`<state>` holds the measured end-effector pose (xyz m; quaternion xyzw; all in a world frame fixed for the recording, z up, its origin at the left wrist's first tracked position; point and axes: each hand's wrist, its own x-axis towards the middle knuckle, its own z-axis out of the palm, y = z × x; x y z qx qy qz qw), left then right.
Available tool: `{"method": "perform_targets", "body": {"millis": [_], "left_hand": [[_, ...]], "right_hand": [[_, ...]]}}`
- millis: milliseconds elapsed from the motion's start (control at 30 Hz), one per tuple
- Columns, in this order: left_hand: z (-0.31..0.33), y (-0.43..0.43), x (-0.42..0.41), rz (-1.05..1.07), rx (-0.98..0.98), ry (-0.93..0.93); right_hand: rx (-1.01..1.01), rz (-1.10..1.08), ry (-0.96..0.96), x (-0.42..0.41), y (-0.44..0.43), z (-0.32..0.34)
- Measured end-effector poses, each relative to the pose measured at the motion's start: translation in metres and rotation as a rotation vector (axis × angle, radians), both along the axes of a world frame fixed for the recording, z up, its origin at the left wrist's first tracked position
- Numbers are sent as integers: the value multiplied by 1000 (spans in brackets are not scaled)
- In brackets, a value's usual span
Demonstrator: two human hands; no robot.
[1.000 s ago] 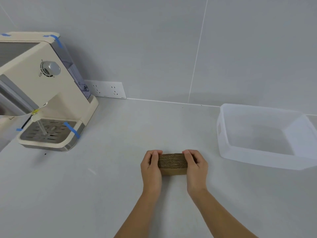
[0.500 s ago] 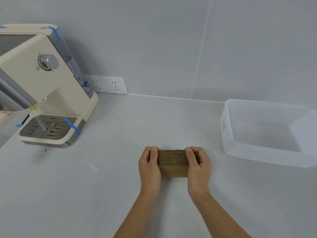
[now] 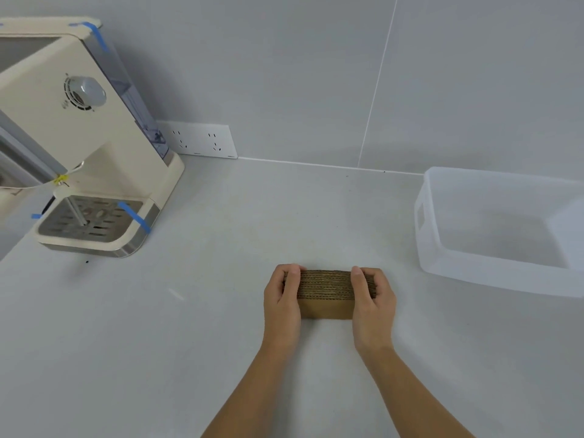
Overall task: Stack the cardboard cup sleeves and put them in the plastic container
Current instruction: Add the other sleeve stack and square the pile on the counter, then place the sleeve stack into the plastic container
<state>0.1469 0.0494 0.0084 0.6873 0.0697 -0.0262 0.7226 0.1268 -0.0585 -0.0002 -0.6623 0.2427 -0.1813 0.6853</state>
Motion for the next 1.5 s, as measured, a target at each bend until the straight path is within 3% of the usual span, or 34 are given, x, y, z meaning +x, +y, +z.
{"method": "perform_targets", "body": {"millis": [167, 333, 733, 933, 1100, 1200, 1500], "left_hand": [[-5, 34, 0, -342, 47, -24], [-5, 58, 4, -556, 269, -39], [-12, 65, 8, -501, 296, -40], [-13, 65, 9, -507, 297, -44], [-13, 65, 10, -515, 303, -41], [-13, 65, 10, -519, 318, -48], [-11, 64, 6, -471, 359, -69]], "right_hand": [[-18, 25, 9, -1, -1, 0], [-30, 47, 12, -3, -3, 1], [-27, 145, 57, -6, -8, 6], [18, 388, 79, -19, -27, 8], [-75, 615, 152, -32, -52, 8], [-170, 564, 180, -32, -57, 3], [-51, 393, 149, -30, -48, 5]]}}
